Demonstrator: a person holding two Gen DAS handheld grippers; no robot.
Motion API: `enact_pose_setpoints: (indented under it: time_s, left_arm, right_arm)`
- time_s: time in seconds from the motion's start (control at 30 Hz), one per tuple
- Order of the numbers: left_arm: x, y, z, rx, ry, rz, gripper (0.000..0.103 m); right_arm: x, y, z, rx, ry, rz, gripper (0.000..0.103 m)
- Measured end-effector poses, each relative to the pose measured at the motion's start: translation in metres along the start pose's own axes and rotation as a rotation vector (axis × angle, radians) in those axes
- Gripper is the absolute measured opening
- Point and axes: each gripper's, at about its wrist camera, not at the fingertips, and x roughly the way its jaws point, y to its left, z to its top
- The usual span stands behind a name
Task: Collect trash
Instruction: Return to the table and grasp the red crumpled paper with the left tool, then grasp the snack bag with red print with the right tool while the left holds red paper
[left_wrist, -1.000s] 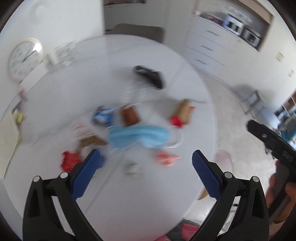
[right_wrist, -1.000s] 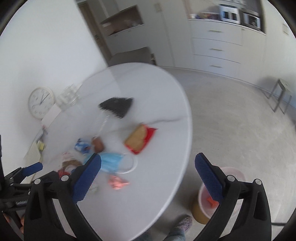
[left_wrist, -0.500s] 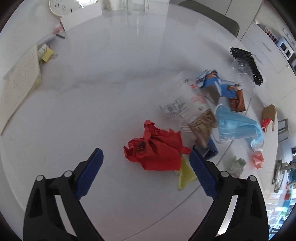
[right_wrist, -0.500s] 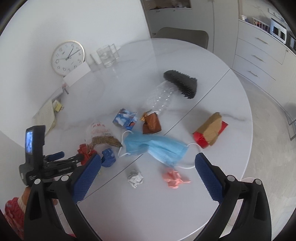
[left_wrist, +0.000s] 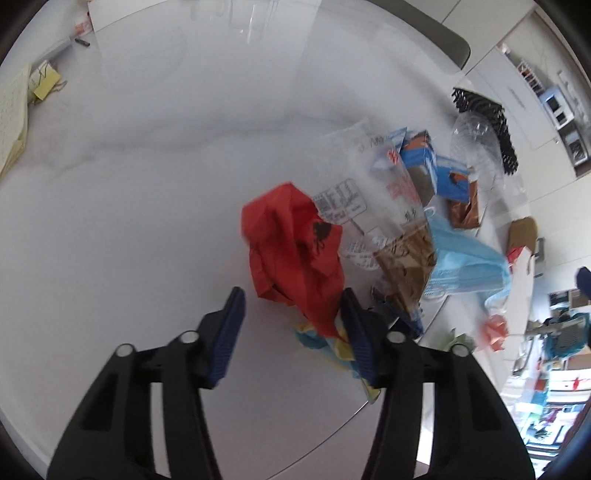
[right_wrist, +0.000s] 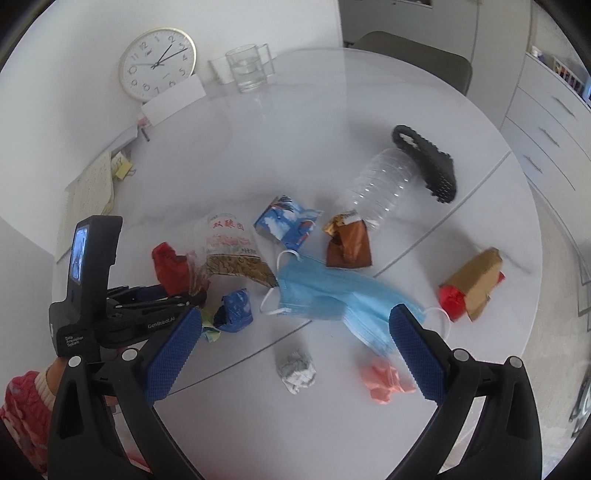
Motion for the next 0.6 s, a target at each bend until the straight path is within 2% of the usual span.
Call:
enact_pose_setpoints:
  time_s: [0.17, 0.33, 0.53, 0.6]
  left_arm:
    - [-0.003, 0.008, 0.005, -0.02, -0.016, -0.036, 0.034]
    - [-0.003, 0.016, 0.01, -0.054, -0.019, -0.083, 0.028]
    - [-0.008, 0.032, 0.007, -0.107, -0.011, -0.109, 0.029]
    - [-0.01, 0.035, 0.007, -0.131, -0.012, -0.113, 0.037]
  right_arm:
    - [0.015, 0.011, 0.014, -0.044, 0.021, 0.026, 0.101]
    - [0.028, 0.017, 0.024, -0.072, 0.042, 0.059, 0.101]
    - [0.037, 0.028, 0.034, -0.112, 0.047, 0.084, 0.101]
    - [0.039, 0.029, 0.036, -0.113, 0.048, 0.09, 0.101]
